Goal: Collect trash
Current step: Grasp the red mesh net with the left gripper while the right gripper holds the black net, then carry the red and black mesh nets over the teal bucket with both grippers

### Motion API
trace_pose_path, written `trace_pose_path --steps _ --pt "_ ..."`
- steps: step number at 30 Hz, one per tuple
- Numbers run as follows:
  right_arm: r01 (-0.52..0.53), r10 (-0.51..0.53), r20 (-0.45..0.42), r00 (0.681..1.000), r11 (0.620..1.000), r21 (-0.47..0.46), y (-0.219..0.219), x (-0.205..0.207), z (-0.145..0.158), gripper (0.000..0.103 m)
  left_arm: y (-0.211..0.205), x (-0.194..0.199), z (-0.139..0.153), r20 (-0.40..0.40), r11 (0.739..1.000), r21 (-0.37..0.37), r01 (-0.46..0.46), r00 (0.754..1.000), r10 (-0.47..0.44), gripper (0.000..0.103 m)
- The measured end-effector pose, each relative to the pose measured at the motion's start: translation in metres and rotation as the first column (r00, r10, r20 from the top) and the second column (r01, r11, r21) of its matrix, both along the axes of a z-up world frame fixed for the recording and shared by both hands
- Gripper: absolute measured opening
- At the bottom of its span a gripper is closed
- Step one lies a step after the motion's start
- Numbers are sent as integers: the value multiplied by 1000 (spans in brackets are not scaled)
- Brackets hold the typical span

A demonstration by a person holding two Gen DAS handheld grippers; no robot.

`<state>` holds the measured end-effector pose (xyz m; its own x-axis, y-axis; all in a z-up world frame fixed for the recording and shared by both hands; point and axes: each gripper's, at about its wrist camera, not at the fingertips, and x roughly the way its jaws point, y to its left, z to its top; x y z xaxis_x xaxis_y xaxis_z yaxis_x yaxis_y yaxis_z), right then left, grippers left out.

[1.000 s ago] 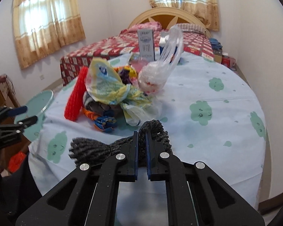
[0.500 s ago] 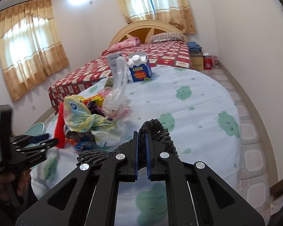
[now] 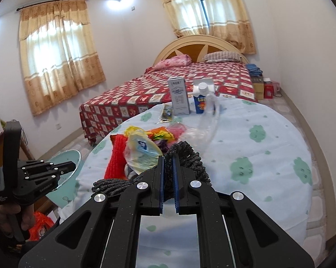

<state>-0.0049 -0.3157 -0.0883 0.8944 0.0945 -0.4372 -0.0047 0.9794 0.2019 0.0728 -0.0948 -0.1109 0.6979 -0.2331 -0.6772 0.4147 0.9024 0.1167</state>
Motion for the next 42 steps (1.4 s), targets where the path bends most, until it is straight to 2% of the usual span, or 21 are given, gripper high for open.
trace_pose_path --steps 2,3,7,9,11,12,13,15,16,22,28,34,42 --pt "15 -15 -5 1000 1000 -25 0 -1 0 8 -1 3 -3 -12 1000 -16 -13 1000 12 11" --pt "24 -25 -7 1000 999 -33 -1 -3 0 8 -3 3 -5 -18 1000 -21 -12 1000 11 22" --pt "95 -96 -28 995 995 -37 -25 -12 -7 8 -23 4 -14 -40 999 -40 13 999 -15 42" --pt "128 -129 -44 991 991 -27 -40 -16 -12 8 -37 5 -20 -50 999 -45 28 998 -30 49" --pt "146 -147 -55 988 989 -11 -50 -18 -19 8 -51 10 -30 -63 999 -22 41 997 -43 49" --pt "148 -148 -59 987 989 -2 -53 -18 -21 8 -57 14 -37 -78 999 -5 45 996 -45 40" --pt "142 -142 -58 988 990 6 -53 -19 -23 8 -59 16 -40 -90 999 0 50 995 -50 16" --pt "124 -123 -50 991 992 8 -48 -19 -24 8 -60 19 -44 -113 999 -1 53 992 -52 15" --pt "109 -109 -42 993 994 10 -46 -18 -23 8 -57 19 -40 -108 999 -1 53 993 -53 12" --pt "22 -22 10 1000 1000 0 -11 -12 -7 9 -19 5 -9 -47 999 -8 33 998 -33 12" --pt "-74 75 50 996 997 -15 37 14 8 9 40 -2 11 -3 998 5 -63 998 63 12" --pt "-170 172 63 983 984 -47 87 48 19 9 97 2 15 17 985 31 -169 986 169 12" --pt "-242 247 49 968 966 -91 139 84 21 9 143 5 11 6 969 16 -245 969 245 12"
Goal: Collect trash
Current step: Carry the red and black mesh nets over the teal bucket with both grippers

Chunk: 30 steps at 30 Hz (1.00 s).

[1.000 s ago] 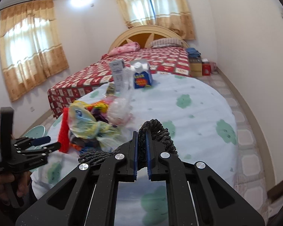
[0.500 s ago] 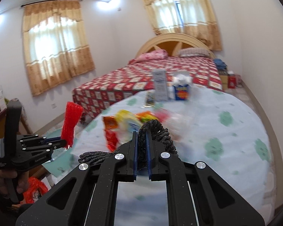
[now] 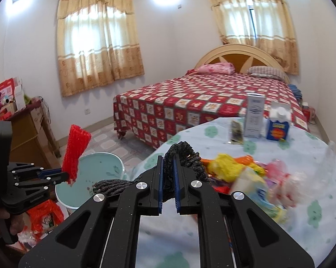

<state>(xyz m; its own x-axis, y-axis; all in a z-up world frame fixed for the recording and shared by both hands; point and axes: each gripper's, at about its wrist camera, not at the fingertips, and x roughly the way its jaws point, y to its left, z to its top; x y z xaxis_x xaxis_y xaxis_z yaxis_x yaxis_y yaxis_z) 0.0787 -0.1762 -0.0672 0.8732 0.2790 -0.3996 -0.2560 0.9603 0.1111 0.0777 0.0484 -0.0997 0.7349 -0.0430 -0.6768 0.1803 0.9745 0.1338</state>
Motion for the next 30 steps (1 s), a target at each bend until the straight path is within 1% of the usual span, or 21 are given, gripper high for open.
trace_pose_path --steps 8,14,21,30 --pt "-35 35 -9 999 999 -27 31 28 -3 9 23 4 4 11 999 -21 -50 999 51 12" --pt "-65 65 -18 998 997 -41 52 44 -9 9 39 12 5 5 995 -21 -99 995 99 12" --pt "-97 96 -30 995 993 -63 72 57 -17 9 54 16 3 4 991 -16 -134 991 134 12" --pt "-135 131 -46 990 987 -84 97 69 -21 9 70 24 -4 -17 985 -11 -170 985 170 13"
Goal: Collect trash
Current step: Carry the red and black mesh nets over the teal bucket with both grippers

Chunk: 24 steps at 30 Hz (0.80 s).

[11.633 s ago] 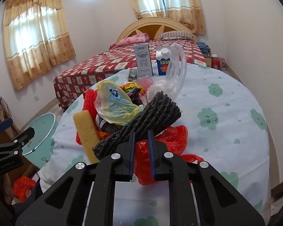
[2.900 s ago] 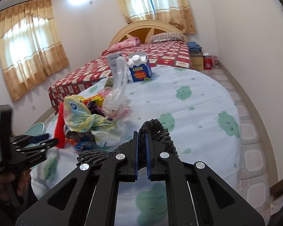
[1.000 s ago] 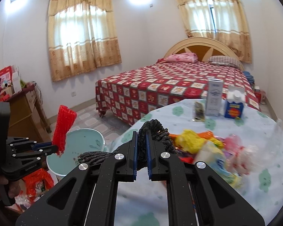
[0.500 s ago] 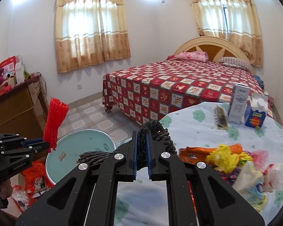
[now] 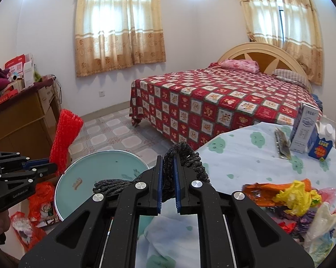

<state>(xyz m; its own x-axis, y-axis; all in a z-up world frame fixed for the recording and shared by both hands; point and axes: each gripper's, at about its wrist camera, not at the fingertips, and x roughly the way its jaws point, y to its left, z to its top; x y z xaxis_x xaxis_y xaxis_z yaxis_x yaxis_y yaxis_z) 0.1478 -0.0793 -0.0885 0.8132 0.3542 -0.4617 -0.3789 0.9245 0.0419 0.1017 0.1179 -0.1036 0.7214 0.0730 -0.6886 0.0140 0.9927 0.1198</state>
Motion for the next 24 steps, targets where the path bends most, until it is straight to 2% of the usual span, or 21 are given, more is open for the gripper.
trace_pose_path --steps 24 --pt "-50 49 -20 999 997 -56 32 11 -8 9 12 5 -4 -12 1000 -8 -22 1000 22 13"
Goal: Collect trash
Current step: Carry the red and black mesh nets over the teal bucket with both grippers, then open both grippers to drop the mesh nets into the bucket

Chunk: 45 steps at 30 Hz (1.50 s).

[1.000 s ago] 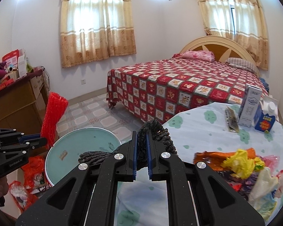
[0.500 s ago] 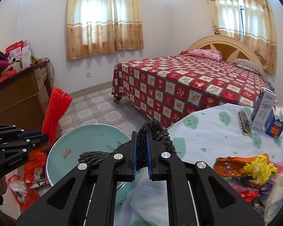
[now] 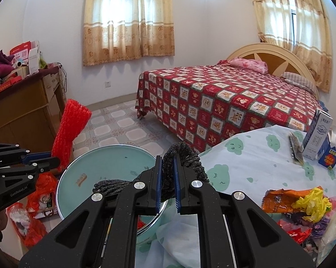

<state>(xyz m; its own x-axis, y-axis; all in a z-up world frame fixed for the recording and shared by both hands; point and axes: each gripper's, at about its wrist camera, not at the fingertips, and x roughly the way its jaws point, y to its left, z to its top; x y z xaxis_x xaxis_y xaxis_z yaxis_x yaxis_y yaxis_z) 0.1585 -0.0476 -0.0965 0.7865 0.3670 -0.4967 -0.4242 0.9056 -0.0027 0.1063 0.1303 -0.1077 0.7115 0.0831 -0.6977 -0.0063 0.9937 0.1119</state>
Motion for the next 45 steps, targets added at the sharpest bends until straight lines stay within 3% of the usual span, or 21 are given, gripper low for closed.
trace_pose_path --steps 15,17,18,22,36,44,45 --pt "-9 9 -10 1000 1000 -2 4 0 -3 10 -3 -1 -3 -3 1000 -8 12 1000 -12 15" --pt "-20 20 -24 1000 1000 -6 7 1 -5 20 -7 -2 -4 -4 1000 -13 25 1000 -25 17" --pt "-27 27 -32 999 1000 -8 8 2 -7 29 -9 -3 -4 -3 999 -12 34 999 -34 17" --pt "-31 30 -56 998 999 -17 10 3 -14 38 -14 -6 -5 1 999 -9 48 999 -48 29" --pt "-11 10 -49 999 1000 -13 -1 -4 -7 45 -15 -5 -7 -12 999 -1 37 999 -37 45" --pt "43 -42 -18 999 999 26 -36 -24 13 51 -29 -10 -5 -8 998 24 53 999 -53 51" --pt "50 -49 -12 999 998 29 -41 -28 16 53 -31 -10 -5 -7 998 28 56 998 -56 56"
